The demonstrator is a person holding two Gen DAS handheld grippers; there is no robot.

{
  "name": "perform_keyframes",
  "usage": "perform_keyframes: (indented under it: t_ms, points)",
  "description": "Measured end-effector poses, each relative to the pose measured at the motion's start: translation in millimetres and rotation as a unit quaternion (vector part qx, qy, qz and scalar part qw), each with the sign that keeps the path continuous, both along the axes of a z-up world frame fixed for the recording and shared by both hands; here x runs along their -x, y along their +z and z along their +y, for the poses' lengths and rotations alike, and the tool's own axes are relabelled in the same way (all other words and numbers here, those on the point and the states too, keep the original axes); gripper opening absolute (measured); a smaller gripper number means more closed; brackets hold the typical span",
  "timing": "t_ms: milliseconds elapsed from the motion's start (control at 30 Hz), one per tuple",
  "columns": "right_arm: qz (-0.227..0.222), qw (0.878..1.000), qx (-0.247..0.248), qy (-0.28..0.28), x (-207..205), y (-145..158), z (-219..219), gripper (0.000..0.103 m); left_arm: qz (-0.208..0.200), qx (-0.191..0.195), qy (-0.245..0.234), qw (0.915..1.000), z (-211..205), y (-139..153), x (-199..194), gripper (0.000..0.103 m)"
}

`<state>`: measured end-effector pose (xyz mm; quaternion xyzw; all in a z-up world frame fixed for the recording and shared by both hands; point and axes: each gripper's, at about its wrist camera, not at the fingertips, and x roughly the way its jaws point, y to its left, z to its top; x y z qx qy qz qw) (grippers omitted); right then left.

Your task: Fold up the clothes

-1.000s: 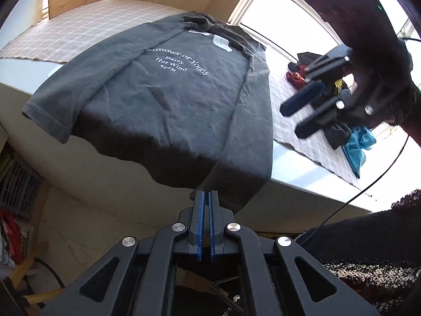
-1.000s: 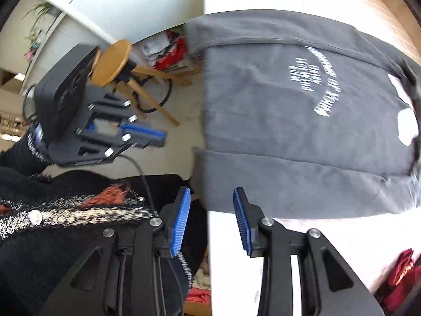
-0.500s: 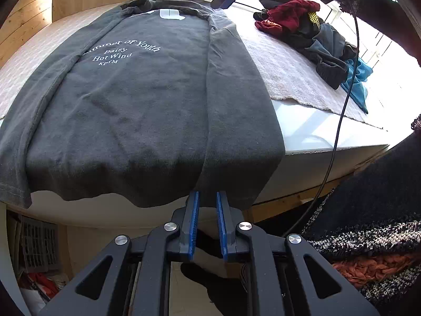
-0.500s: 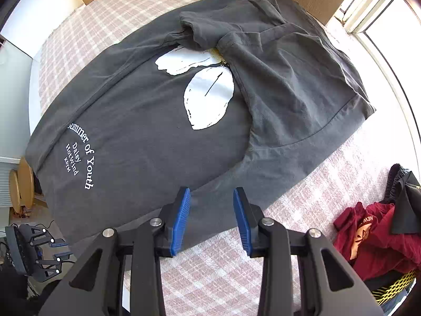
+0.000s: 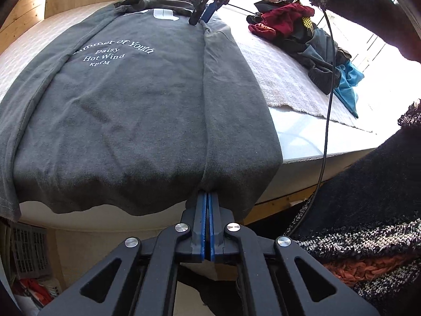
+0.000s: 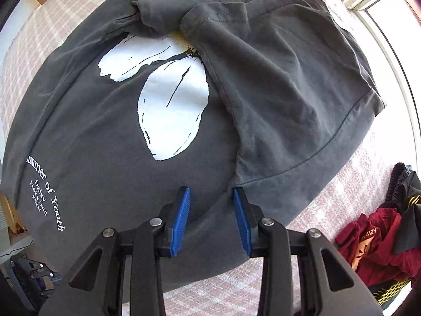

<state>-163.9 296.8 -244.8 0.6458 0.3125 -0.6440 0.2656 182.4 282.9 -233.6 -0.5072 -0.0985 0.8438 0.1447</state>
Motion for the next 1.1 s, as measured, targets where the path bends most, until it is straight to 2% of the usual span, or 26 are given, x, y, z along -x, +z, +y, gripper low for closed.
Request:
perform_keyframes:
  t_ms: [67, 100, 133, 400, 500, 667, 767, 833, 967, 1100]
  points:
    - [0.006, 1.000, 0.000, 0.010, -3, 1, 0, 0.025, 0.003, -0.006, -0.004, 1.0000, -2, 2, -5, 0.001]
    - [0.010, 1.000, -0.001, 0.012, -4, 3, 1, 0.010, 0.005, -0.008, -0.005, 0.9999, -3, 2, -7, 0.001]
    - [0.010, 1.000, 0.003, 0.007, -4, 4, 3, 0.006, 0.006, -0.009, -0.005, 0.9999, -4, 3, -10, 0.001]
    - [0.007, 0.998, 0.061, -0.029, -10, 33, 19, 0.004, 0.021, -0.019, 0.003, 0.9996, -14, 20, -23, 0.000]
    - [0.012, 0.996, 0.083, -0.026, -18, 46, 14, 0.003, 0.022, -0.012, 0.009, 0.9996, -15, 22, -22, 0.000]
    - [0.022, 0.992, 0.127, -0.006, -38, 76, -10, 0.003, 0.043, -0.003, 0.033, 0.9985, -26, 44, -31, 0.000]
    - [0.016, 0.994, 0.107, 0.013, -30, 78, -19, 0.003, 0.030, -0.006, 0.054, 0.9980, -40, 43, -38, 0.000]
    - [0.014, 0.997, 0.074, 0.004, -10, 60, -21, 0.006, 0.021, -0.001, 0.064, 0.9977, -44, 36, -37, 0.000]
    - [0.008, 0.999, -0.001, -0.046, 11, 24, -11, 0.009, 0.012, 0.003, 0.045, 0.9989, -33, 18, -27, 0.000]
    - [-0.007, 0.997, -0.015, -0.070, 14, 11, -8, 0.009, 0.008, 0.014, 0.019, 0.9997, -23, 6, -14, 0.004]
